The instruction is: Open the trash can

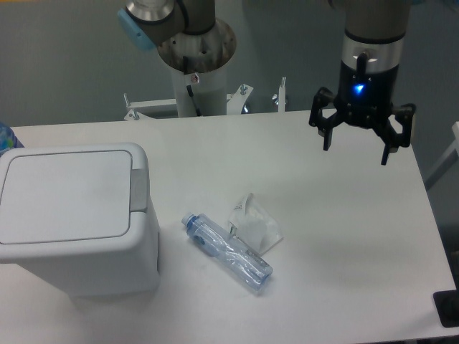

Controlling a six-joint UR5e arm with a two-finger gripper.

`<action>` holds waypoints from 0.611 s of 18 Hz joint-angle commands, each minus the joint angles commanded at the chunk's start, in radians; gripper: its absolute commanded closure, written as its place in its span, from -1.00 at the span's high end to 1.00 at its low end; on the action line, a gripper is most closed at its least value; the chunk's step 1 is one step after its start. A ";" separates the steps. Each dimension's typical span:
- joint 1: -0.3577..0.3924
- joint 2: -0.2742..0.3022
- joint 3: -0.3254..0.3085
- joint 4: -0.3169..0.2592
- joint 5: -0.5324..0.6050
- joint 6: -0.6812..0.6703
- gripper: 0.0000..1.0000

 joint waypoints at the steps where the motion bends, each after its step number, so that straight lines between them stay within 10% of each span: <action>1: -0.009 -0.005 0.006 0.002 0.000 -0.014 1.00; 11: -0.143 -0.040 0.002 0.109 -0.002 -0.412 1.00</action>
